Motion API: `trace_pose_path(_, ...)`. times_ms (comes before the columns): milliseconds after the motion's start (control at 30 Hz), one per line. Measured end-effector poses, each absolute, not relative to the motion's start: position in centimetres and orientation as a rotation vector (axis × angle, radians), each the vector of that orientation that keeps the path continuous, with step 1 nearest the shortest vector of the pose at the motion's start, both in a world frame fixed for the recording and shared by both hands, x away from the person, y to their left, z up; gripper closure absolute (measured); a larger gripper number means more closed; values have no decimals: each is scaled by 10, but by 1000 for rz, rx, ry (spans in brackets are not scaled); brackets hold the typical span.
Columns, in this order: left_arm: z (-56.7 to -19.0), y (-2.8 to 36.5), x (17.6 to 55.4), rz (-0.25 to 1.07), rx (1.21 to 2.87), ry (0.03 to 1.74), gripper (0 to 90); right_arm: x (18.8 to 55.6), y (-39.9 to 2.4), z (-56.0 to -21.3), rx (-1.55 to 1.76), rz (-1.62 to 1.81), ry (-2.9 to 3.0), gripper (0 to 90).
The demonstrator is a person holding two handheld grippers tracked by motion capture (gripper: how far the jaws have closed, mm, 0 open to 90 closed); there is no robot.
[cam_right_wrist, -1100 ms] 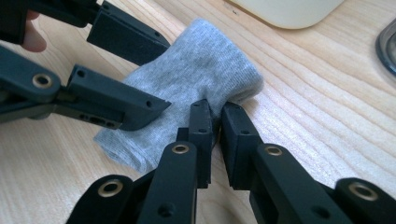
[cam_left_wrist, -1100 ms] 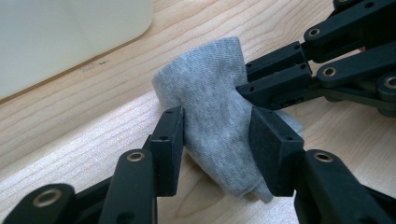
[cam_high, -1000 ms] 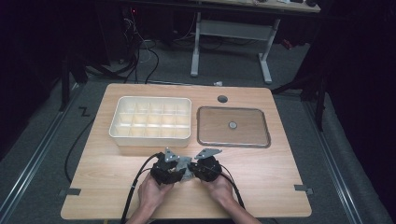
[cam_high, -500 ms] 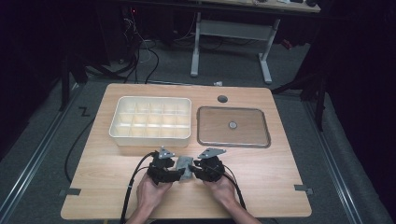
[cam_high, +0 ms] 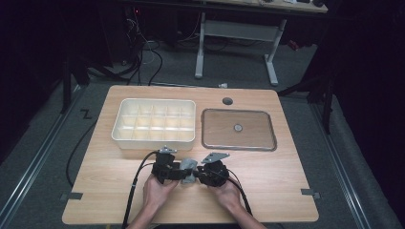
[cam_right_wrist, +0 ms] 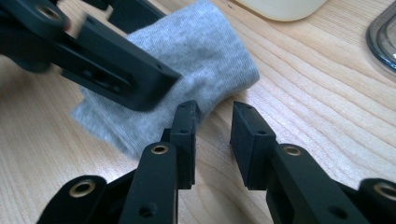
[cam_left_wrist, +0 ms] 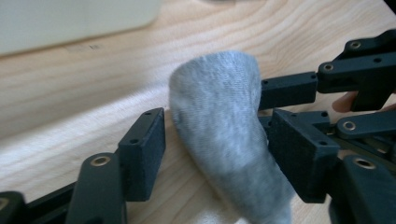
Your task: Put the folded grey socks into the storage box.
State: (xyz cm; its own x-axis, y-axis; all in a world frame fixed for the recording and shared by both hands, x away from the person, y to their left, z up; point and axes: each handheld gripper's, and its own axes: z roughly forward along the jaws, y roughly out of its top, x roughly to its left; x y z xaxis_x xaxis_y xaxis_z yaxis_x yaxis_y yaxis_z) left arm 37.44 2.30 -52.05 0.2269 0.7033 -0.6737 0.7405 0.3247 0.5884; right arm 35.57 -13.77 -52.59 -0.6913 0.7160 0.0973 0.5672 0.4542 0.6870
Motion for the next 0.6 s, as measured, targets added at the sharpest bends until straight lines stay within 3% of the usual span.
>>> trace_pose_path(600,-521,22,375,-124,1427,1498,659,355,-134,-525,1074,1047,2518,717)
